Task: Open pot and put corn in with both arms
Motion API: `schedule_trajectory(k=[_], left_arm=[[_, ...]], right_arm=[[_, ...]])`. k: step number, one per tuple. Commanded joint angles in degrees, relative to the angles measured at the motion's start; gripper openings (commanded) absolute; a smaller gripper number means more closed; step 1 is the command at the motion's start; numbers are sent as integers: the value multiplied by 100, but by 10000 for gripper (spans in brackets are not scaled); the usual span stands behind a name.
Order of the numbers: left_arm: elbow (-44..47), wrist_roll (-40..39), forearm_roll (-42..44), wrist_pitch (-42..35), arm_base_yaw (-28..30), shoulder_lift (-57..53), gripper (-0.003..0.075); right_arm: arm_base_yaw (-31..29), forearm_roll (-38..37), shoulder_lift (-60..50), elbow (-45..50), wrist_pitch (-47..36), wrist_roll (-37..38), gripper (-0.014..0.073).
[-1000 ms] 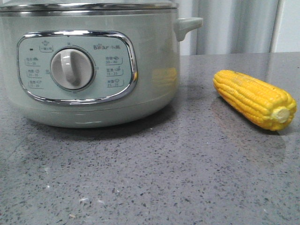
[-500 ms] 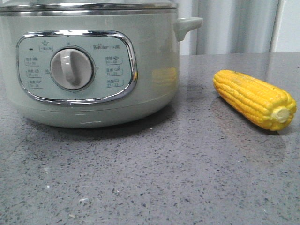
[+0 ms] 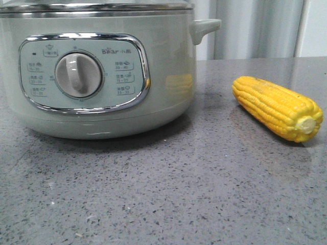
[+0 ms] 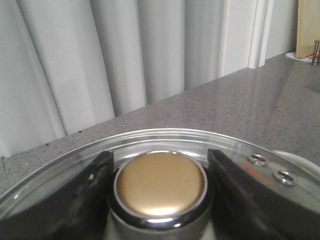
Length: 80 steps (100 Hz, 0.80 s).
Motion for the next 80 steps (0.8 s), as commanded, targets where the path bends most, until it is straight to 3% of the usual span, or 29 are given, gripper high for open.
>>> schedule_trajectory(k=[1, 27, 61, 80], left_arm=[[-207, -29, -43, -516, -33, -139, 202], [-256, -29, -43, -683, -33, -215, 52], [-670, -29, -43, -648, -22, -745, 50], [-670, -1, -30, -693, 119, -1341, 50]], right_arm=[[-9, -44, 82, -220, -376, -4, -66], [-9, -44, 82, -220, -347, -4, -66], [-9, -44, 82, -220, -109, -4, -66], [-9, -44, 106, -517, 472, -15, -66]])
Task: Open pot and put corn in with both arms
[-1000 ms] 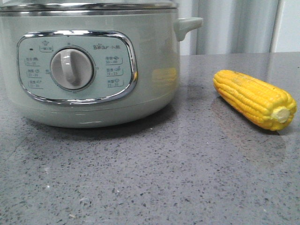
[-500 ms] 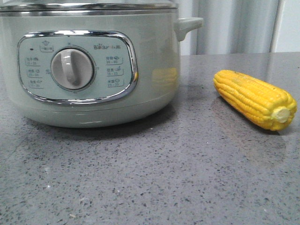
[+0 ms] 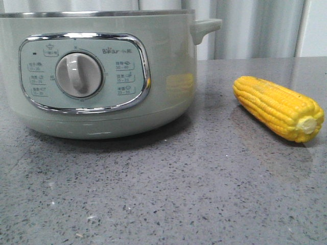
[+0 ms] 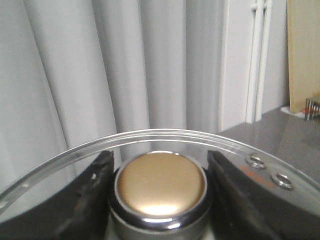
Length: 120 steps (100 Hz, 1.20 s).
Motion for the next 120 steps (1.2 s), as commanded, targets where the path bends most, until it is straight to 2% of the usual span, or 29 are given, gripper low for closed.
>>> schedule_trajectory(k=[1, 15, 31, 40, 55, 64, 97, 120], left_arm=[[-292, 24, -15, -899, 84, -546, 50], [-292, 178, -15, -497, 242, -1030, 50], [-209, 376, -7, 149, 380, -1600, 50], [-97, 464, -7, 219, 458, -1851, 50], [127, 464, -7, 250, 635, -2210, 50], [291, 464, -7, 323, 800, -2476, 50], [923, 464, -7, 552, 1492, -3262, 50], [1222, 464, -7, 814, 1906, -3620, 50]], right_arm=[[-9, -44, 95, -406, -61, -15, -66], [70, -44, 385, -1046, 912, -15, -66], [647, -44, 1198, -1948, 1885, -69, -36], [1046, -44, 1722, -2366, 2209, -69, 49], [1646, -44, 2632, -2870, 2355, -69, 281], [1793, -44, 3171, -3150, 2572, -69, 348], [1806, 184, 5053, -4249, 3671, -69, 353], [1806, 328, 5823, -4741, 4088, -69, 353]])
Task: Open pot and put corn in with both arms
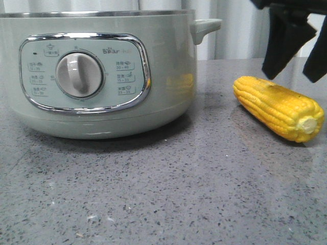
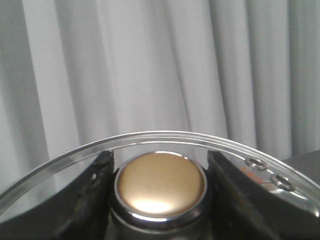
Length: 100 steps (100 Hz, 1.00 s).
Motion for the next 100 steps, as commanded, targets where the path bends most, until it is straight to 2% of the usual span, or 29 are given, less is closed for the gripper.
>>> schedule_trajectory(k=[1, 27, 41, 79, 100], left_arm=[[-143, 9, -20, -710, 152, -183, 50], [-90, 9, -6, -214, 561, -374, 50], [0, 9, 20, -191, 707, -374, 50], [669, 9, 85, -621, 1143, -374, 50], [1121, 9, 85, -1015, 1465, -374, 50]], right_arm=[[2, 30, 69, -317, -21, -52, 353], [2, 90, 457, -401, 67, -52, 353], [2, 115, 507, -401, 114, -52, 339], [2, 119, 510, -401, 172, -52, 66], [2, 119, 510, -401, 161, -52, 36]])
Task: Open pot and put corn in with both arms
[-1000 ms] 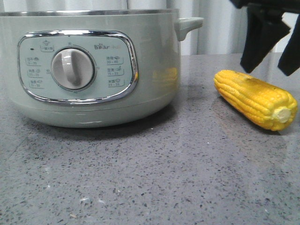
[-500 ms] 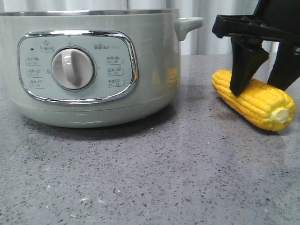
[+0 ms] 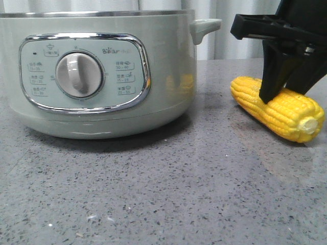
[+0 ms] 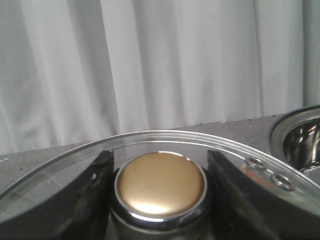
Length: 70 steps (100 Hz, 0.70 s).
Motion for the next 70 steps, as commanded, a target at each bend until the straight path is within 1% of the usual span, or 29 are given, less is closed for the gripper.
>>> schedule_trajectory(k=[1, 20, 34, 45, 55, 70], left_arm=[[-66, -3, 17, -1088, 171, -13, 50], [302, -3, -252, -1248, 427, -13, 50], [705, -42, -453, -1928, 427, -1, 50], [1022, -42, -495, -2272, 427, 137, 50], [1300, -102, -508, -2632, 427, 375, 50], [1657, -223, -508, -3458, 427, 810, 50]], right_arm=[[2, -23, -149, -170, -58, -46, 36], [2, -23, -149, -170, -58, -46, 36], [2, -23, -149, -170, -58, -46, 36], [2, -23, -149, -170, -58, -46, 36], [2, -23, -149, -170, -46, -46, 36], [2, -23, -149, -170, -10, -46, 36]])
